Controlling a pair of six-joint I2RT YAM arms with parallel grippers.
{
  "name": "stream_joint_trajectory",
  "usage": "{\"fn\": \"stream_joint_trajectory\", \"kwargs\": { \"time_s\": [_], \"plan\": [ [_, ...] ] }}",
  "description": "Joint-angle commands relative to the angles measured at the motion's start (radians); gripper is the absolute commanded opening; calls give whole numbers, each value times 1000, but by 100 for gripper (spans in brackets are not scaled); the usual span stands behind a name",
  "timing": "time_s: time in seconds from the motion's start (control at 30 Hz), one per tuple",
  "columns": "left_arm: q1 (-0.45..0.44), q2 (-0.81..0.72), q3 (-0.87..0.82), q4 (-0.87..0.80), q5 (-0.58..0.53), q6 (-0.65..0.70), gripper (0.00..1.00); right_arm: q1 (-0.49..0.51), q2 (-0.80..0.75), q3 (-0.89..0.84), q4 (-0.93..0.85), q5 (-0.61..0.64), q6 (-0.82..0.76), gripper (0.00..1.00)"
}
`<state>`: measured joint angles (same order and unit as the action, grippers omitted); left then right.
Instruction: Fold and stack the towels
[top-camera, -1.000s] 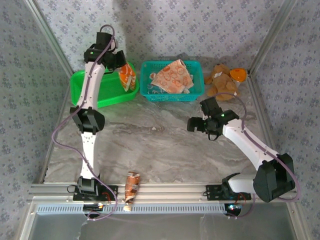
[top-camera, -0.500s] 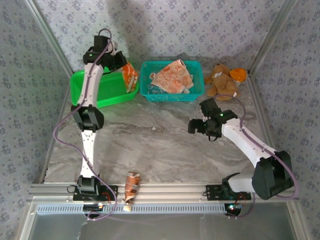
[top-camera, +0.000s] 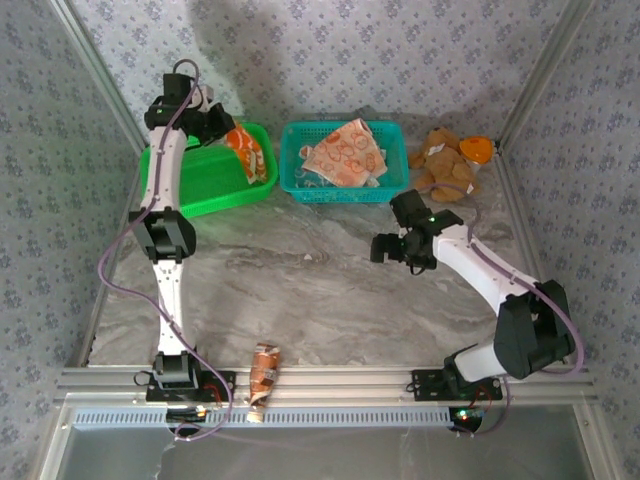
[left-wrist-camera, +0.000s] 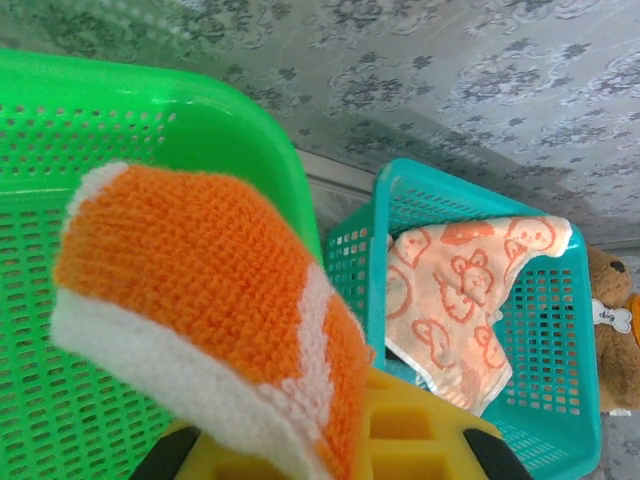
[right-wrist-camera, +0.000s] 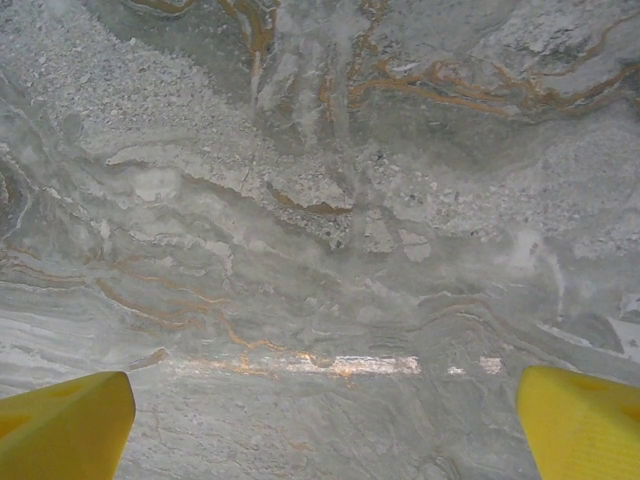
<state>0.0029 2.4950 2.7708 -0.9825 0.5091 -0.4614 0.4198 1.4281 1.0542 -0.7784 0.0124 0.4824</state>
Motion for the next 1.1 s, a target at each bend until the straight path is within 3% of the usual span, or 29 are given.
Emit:
{"fn": "stream_joint_trajectory", "kwargs": {
  "time_s": [0.0,0.53,1.07],
  "plan": [
    [2,-11,-5,20,40,13,0,10,23,38,-16,17,11,100],
    [-118,4,56,79,62,-62,0,15,28,19,-34,-4,2,100],
    [0,-15,-10,-41,2,55,0,17,29,15,-11,1,-1,100]
  ]
}}
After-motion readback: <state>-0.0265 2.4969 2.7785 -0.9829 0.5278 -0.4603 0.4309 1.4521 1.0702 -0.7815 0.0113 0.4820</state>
